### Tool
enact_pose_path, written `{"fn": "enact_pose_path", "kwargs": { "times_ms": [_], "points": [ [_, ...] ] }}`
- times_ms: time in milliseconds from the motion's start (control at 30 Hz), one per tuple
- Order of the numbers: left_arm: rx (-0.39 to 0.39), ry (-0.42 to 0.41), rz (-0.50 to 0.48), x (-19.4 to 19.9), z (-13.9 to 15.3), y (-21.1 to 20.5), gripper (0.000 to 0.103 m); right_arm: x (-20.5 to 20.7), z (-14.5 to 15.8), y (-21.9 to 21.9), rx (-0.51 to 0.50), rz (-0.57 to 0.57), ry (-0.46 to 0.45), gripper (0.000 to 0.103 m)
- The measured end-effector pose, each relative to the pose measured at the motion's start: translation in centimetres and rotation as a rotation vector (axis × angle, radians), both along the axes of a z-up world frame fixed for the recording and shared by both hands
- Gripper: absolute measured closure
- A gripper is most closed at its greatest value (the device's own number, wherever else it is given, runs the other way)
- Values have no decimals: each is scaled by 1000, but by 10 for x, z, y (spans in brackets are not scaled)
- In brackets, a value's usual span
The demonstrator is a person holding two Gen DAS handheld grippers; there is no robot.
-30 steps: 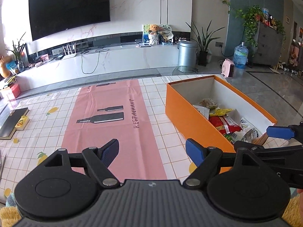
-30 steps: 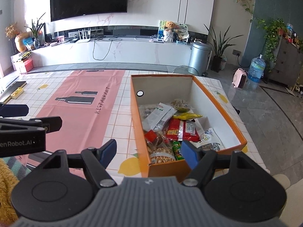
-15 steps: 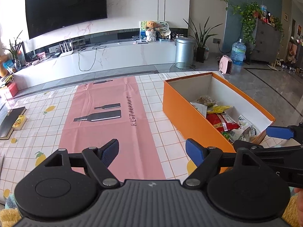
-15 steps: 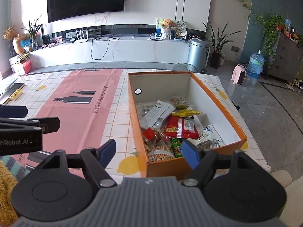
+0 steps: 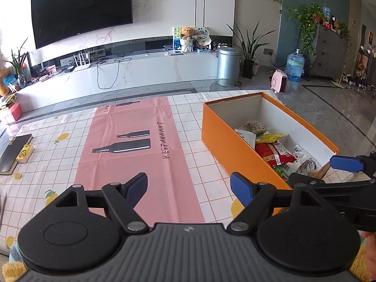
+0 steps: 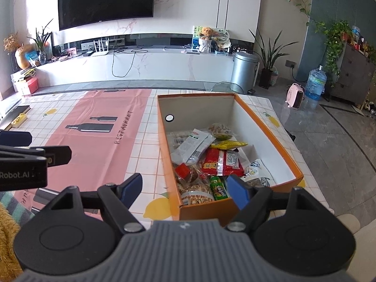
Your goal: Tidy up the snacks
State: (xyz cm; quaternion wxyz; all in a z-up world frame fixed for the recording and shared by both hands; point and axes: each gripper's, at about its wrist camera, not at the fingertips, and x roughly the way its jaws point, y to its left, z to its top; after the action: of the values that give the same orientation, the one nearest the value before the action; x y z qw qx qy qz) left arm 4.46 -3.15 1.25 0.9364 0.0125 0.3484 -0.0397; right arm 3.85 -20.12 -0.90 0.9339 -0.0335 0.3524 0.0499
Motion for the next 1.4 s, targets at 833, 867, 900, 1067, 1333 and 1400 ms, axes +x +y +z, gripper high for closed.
{"fn": "enact_pose_path", "kwargs": {
  "times_ms": [833, 867, 900, 1067, 1333, 1400],
  "points": [
    [-22, 6, 19, 1, -1, 10, 9, 3, -1, 6, -18, -2, 12, 26],
    [-23, 5, 20, 0, -1, 10, 9, 2, -1, 6, -18, -1, 10, 26],
    [-23, 6, 22, 0, -1, 11, 9, 2, -1, 6, -19, 0, 9, 26],
    [-23, 10, 23, 0, -1, 11, 9, 2, -2, 6, -18, 6, 15, 26],
    [-19, 12, 3, 1, -1, 8, 9, 1, -2, 2, -14, -11, 18, 26],
    [-17, 11, -6, 2, -1, 5, 9, 0, -1, 0, -14, -23, 17, 25]
  ]
}}
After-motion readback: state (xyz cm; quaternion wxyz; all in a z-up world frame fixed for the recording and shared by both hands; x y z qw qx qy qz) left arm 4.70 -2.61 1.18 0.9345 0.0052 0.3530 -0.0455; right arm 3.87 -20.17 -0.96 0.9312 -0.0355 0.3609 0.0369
